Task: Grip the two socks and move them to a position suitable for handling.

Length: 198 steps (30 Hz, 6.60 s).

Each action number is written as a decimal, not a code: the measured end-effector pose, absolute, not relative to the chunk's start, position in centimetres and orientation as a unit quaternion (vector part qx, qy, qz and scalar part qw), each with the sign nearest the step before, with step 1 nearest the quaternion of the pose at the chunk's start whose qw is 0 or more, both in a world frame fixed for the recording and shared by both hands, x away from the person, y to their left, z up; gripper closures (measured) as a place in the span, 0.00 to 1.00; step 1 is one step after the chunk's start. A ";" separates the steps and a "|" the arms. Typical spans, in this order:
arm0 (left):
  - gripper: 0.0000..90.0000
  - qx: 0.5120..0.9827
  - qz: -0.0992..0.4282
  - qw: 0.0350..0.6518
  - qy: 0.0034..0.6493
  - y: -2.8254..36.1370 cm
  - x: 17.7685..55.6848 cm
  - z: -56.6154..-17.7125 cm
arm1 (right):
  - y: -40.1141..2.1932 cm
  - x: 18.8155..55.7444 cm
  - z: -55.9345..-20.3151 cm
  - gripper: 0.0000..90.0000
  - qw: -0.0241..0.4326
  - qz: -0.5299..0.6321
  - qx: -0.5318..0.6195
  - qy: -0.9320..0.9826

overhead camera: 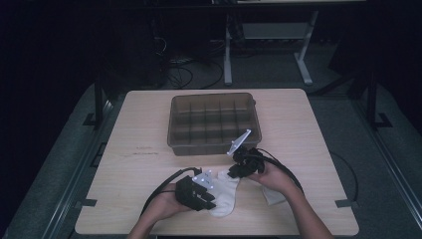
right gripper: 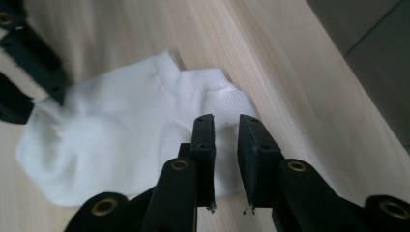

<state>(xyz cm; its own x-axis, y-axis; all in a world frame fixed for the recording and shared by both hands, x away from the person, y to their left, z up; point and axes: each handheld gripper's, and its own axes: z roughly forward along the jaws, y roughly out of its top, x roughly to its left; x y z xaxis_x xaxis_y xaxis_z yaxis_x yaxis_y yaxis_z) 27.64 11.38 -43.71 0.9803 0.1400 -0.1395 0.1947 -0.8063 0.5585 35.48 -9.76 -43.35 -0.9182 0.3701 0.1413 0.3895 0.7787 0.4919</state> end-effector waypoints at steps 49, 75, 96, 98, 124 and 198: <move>0.63 0.936 -0.014 0.317 0.153 15.8 28.7 -41.7 | -22.3 30.1 -43.0 0.55 -0.012 -0.171 -0.210 -0.963; 0.62 0.930 -0.008 0.324 0.173 17.3 29.0 -41.5 | -20.2 29.6 -42.4 0.90 -0.023 -0.192 -0.240 -0.951; 0.61 0.927 -0.001 0.327 0.184 18.2 29.1 -41.4 | -10.9 31.5 -39.9 0.89 -0.014 -0.226 -0.204 -0.952; 0.61 0.926 -0.001 0.329 0.184 18.2 29.2 -41.4 | -10.2 31.7 -40.1 0.89 -0.013 -0.224 -0.206 -0.952; 0.61 0.926 0.000 0.326 0.188 18.6 29.2 -41.5 | -6.9 32.8 -40.6 0.73 0.003 -0.221 -0.235 -0.946; 0.60 0.924 -0.003 0.333 0.189 18.9 29.2 -41.2 | -5.5 27.6 -43.9 0.91 0.047 -0.198 -0.058 -0.977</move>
<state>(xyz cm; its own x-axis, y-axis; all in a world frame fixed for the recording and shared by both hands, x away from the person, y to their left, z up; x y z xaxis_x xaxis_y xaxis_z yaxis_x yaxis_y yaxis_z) 29.21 18.85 -41.24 0.9285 0.3475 -0.1307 0.3511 -0.7072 0.6136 27.60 -5.50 -43.86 -0.9887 0.0956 0.1151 0.1329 0.9148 0.3815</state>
